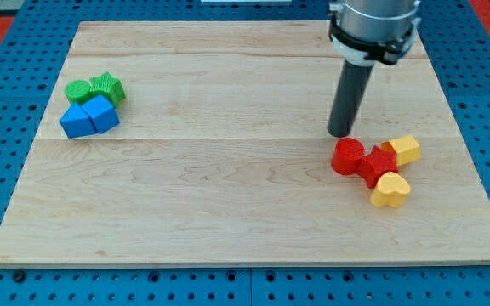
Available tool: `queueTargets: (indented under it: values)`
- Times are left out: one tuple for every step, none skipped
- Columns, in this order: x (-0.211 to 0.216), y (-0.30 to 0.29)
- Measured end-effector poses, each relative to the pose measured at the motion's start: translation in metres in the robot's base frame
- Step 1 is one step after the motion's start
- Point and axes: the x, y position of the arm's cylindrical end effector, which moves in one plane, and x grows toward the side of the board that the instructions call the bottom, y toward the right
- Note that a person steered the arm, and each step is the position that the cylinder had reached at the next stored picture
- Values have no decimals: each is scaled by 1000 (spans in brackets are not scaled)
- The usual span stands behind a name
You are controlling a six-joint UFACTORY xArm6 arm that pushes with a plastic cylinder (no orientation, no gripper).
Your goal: Move the arm to the left of the green circle
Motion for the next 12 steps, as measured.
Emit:
queueTargets:
  values:
    - [24,-6]
    - [56,30]
    - [51,3]
    - [35,-42]
    - [28,-59]
    - [28,-69]
    - [28,-105]
    - [28,-128]
    - [-19,-145]
    - [-109,-153]
    - [-154,-231]
    - [-158,-340]
